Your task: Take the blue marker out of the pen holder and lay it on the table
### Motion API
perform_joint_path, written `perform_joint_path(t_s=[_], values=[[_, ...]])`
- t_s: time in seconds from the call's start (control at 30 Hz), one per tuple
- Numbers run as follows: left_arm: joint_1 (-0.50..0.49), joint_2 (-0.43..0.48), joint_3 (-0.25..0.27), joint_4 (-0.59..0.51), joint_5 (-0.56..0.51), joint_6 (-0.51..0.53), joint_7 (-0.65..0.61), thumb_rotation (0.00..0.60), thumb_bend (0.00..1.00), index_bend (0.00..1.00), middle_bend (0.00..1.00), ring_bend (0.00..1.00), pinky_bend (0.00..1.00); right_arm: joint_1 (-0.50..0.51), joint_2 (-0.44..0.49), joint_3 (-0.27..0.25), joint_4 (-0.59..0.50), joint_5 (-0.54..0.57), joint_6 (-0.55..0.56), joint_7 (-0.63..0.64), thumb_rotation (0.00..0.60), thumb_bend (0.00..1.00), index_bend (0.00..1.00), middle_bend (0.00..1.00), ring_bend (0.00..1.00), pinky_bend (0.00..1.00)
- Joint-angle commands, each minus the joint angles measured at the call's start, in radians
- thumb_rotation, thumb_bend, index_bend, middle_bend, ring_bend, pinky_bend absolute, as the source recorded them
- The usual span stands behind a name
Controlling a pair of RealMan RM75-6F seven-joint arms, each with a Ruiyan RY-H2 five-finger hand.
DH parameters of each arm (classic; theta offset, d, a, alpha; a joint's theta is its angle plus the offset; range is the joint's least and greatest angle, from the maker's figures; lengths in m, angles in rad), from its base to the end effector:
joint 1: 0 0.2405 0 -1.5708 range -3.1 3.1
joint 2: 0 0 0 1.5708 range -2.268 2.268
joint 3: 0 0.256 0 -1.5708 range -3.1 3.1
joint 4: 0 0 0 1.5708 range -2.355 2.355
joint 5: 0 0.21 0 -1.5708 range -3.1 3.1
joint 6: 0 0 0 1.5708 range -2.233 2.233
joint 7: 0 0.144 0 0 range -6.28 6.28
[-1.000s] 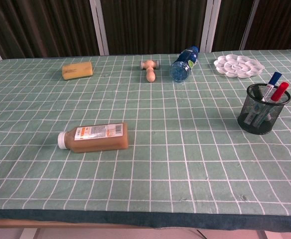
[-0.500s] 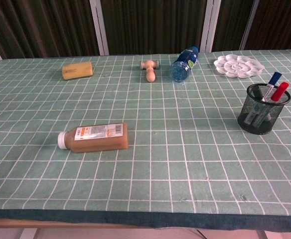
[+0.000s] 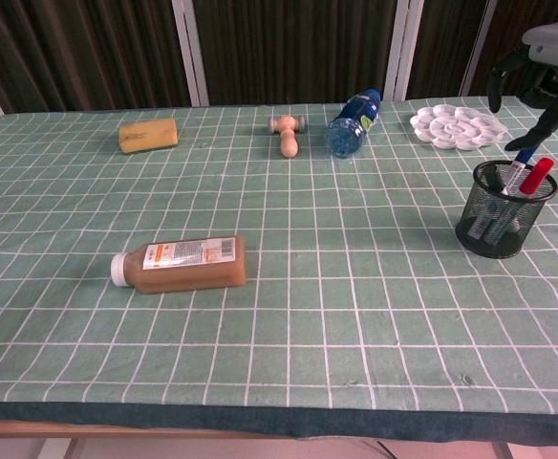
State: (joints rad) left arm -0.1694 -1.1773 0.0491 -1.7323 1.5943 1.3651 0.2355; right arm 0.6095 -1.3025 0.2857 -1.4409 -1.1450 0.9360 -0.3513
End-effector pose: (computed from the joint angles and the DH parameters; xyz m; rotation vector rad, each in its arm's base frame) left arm -0.2649 0.1764 0.0988 -1.6879 -0.8912 -0.8497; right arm -0.2193 -0.3752 0.0946 1.6639 -0.7766 0.7724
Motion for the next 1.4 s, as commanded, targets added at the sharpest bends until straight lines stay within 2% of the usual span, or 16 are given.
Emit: perform_joint_path(t_s=[0.03,0.47,0.87,1.1,1.4], values=[[0.0,0.0,0.0,0.0,0.0,0.0,-0.001,0.6,0.39,0.1,0.0,0.05,0.35,0.028,-0.008,-0.016,0.02,0.05,-0.041,-0.041,0.6,0.32,0.63,1.0,1.0,1.0],[-0.002,-0.004,0.002,-0.001,-0.002,-0.005,0.011,0.6,0.39,0.1,0.0,0.05,0.35,0.06,-0.004,-0.052,0.056,0.195,-0.066,-0.124,0.6,0.4,0.64,1.0,1.0,1.0],[-0.003,-0.007,0.0,0.001,-0.006,-0.007,0.016,0.6,0.39,0.1,0.0,0.05,0.35,0.08,-0.026,-0.076,0.097,0.21,-0.082,-0.091,0.6,0.44,0.65,1.0,1.0,1.0],[-0.004,-0.007,0.0,0.0,-0.007,-0.008,0.018,0.6,0.39,0.1,0.0,0.05,0.35,0.081,-0.004,-0.094,0.069,0.227,-0.077,-0.106,0.6,0.45,0.65,1.0,1.0,1.0],[-0.004,-0.008,0.001,-0.004,-0.013,-0.012,0.027,0.6,0.39,0.1,0.0,0.05,0.35,0.086,0.046,-0.119,-0.003,0.305,-0.058,-0.182,0.6,0.47,0.65,1.0,1.0,1.0]])
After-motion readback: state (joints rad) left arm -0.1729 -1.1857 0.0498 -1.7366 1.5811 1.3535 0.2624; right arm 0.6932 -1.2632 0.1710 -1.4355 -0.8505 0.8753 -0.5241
